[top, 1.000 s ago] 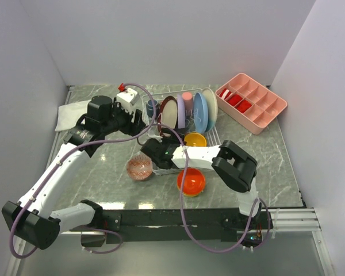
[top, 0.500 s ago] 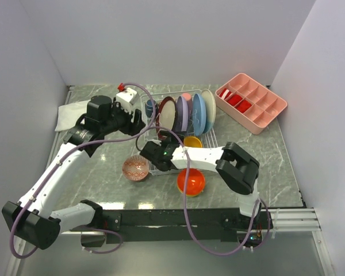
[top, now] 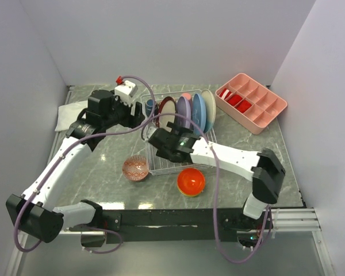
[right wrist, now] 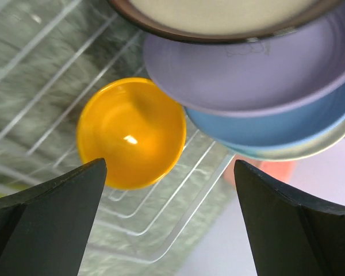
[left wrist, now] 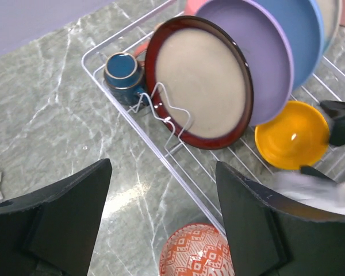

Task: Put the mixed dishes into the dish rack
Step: Place the bowl in the dish rack.

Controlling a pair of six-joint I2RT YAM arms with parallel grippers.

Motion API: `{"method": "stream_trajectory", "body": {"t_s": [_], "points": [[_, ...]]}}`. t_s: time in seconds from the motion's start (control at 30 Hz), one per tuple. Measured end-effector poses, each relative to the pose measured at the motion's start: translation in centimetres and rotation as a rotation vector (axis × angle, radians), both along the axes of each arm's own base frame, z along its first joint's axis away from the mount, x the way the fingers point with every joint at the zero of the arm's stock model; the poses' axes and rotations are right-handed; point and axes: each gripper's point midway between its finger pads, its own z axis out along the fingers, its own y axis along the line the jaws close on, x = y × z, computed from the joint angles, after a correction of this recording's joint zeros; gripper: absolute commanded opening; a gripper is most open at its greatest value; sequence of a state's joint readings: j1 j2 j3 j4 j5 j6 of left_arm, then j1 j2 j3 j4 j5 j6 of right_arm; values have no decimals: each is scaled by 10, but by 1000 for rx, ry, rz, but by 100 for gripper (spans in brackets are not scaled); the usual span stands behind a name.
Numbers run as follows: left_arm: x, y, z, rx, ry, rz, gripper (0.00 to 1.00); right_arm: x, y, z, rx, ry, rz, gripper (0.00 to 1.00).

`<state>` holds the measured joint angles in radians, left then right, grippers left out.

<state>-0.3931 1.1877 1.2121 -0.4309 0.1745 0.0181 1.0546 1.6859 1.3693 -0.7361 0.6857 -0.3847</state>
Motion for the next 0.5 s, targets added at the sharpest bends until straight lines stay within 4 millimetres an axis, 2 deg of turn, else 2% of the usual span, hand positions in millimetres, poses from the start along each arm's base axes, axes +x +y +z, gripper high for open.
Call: {"method": "stream_trajectory", "body": {"t_s": [0.03,0.07,0.17,0.27,0.33,0.43,0.5], "points": [[2,2,1,-2,1,12,80,-2,1,5,39,16,-2,99],[4,5,3,-6,4,28,80,-4,1,11,80,31,-5,91],[15,13,12,-29,1,71,80,-13,0,23,175,75,11,87],[27,32,19,-54,-1,142,80,-19,-1,33,263,107,13,85],[33,48,19,-47,-6,198,80,-21,2,35,328,144,-2,88],[39,64,17,-27,-9,254,80,-21,16,34,429,207,-68,89],[42,72,15,-6,-8,278,81,-16,33,36,492,233,-96,85]]}}
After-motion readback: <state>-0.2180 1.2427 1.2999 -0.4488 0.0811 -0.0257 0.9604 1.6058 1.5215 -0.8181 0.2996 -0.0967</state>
